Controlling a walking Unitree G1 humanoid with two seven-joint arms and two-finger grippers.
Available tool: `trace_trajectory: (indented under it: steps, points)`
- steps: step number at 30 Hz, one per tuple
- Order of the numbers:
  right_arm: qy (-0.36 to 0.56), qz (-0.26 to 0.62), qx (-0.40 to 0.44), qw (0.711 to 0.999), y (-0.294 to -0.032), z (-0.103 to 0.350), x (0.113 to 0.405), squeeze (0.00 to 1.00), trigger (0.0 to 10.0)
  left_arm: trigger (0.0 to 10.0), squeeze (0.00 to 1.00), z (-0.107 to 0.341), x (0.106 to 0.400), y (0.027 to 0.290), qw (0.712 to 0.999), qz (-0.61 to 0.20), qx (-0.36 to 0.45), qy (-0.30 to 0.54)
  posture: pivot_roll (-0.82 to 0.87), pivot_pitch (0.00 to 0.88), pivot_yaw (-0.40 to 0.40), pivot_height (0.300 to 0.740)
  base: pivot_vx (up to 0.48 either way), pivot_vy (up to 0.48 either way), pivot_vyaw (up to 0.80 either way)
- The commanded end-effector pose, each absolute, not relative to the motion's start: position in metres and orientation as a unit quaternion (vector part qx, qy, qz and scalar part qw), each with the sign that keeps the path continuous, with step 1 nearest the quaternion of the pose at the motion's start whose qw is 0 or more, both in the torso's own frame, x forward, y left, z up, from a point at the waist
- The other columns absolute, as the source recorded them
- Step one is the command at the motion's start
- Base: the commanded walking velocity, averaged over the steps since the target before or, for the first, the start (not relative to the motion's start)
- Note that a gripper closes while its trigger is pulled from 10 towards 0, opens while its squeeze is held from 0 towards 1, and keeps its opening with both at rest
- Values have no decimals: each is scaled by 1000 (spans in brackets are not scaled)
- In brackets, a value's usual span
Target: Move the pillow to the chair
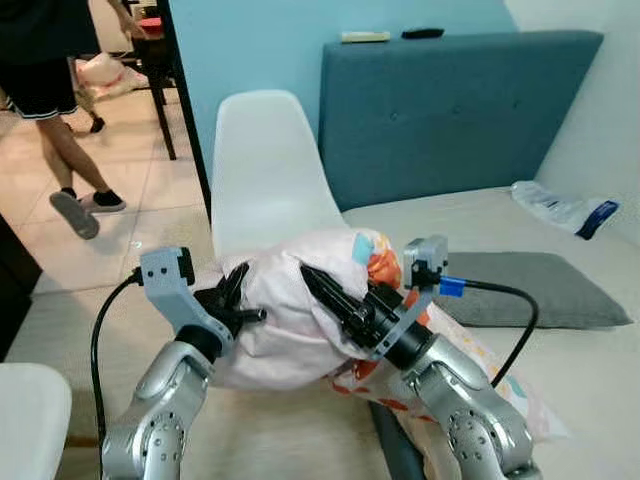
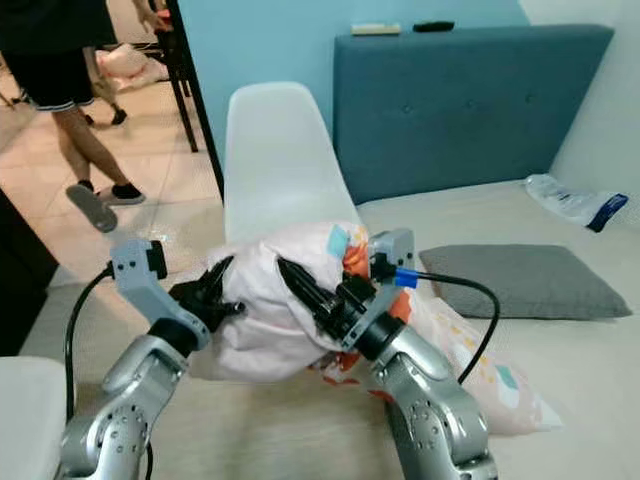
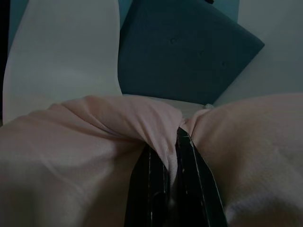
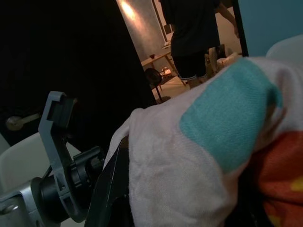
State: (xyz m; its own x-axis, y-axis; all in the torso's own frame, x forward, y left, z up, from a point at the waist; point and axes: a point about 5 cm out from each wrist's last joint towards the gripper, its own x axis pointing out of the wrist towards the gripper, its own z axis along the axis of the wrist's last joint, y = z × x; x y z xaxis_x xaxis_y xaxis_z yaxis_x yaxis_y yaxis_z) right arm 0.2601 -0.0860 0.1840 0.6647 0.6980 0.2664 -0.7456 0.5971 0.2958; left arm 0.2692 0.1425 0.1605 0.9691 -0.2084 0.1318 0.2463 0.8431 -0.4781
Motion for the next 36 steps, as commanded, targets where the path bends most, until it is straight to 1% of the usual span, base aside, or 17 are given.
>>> trace_trajectory:
  steps: [1,9,12,24,36]
  points:
    - [-59,402,197,892,-87,185,260,0,10000,10000,0,183,268,144,953,-127,-258,-96,16,19,-12,740,352,0,0]
    - [-65,412,189,889,-86,188,260,0,10000,10000,0,186,271,142,951,-132,-261,-102,11,6,-14,740,438,0,0]
    - [-73,400,173,897,-88,189,262,0,10000,10000,0,186,271,141,950,-134,-262,-102,13,6,-16,740,480,0,700]
    - [-77,407,177,893,-86,192,262,0,10000,10000,0,187,271,139,948,-139,-265,-104,13,5,-14,740,480,0,788]
    - [-85,382,187,901,-91,193,265,0,10000,10000,0,186,271,137,947,-149,-268,-100,9,10,-11,740,480,0,705]
